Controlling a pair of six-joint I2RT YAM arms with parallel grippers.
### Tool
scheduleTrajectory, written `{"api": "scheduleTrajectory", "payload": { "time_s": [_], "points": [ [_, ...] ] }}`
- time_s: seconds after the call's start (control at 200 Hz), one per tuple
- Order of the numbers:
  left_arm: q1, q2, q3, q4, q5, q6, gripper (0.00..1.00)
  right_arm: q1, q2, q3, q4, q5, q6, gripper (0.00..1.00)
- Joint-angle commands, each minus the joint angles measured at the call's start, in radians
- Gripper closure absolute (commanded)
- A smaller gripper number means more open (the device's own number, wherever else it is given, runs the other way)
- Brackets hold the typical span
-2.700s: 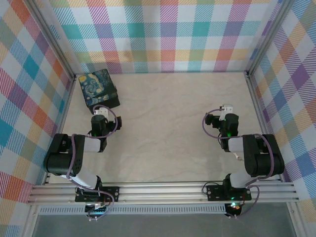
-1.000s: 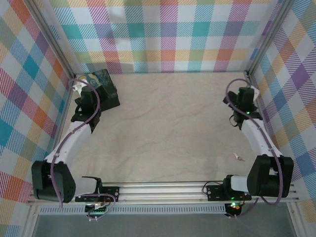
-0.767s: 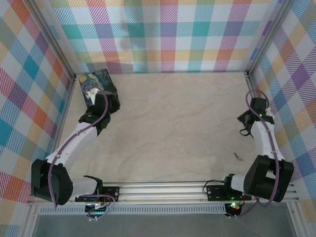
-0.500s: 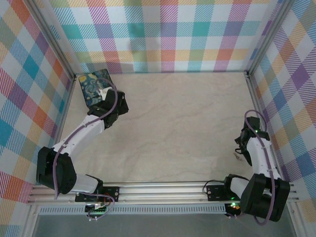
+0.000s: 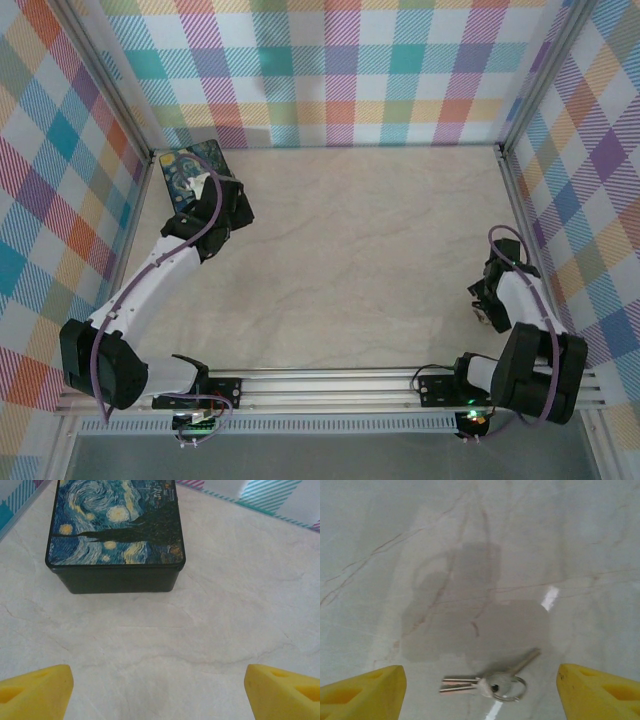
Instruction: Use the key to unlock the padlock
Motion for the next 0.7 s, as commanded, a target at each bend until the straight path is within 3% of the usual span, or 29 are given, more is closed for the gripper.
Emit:
{"api": "scheduleTrajectory", "payload": {
  "time_s": [0.0,0.415,0.695],
  "points": [
    [-0.010,-0.033,0.015,-0.047,-0.009,-0.032,0.12,-0.008,0.029,0.008,0.048,-0.076,-0.013,0.24],
    [-0.011,-0.001,0.082,-0.050,-0.022,-0.001,0.12,-0.014,0.047,-0.019,0.013,-0.080,0.064,0.26],
    [-0.011,0.005,0.080,-0.030,-0.018,0.021,0.11,-0.019,-0.034,-0.037,-0.046,-0.036,0.083,0.25]
  ]
}}
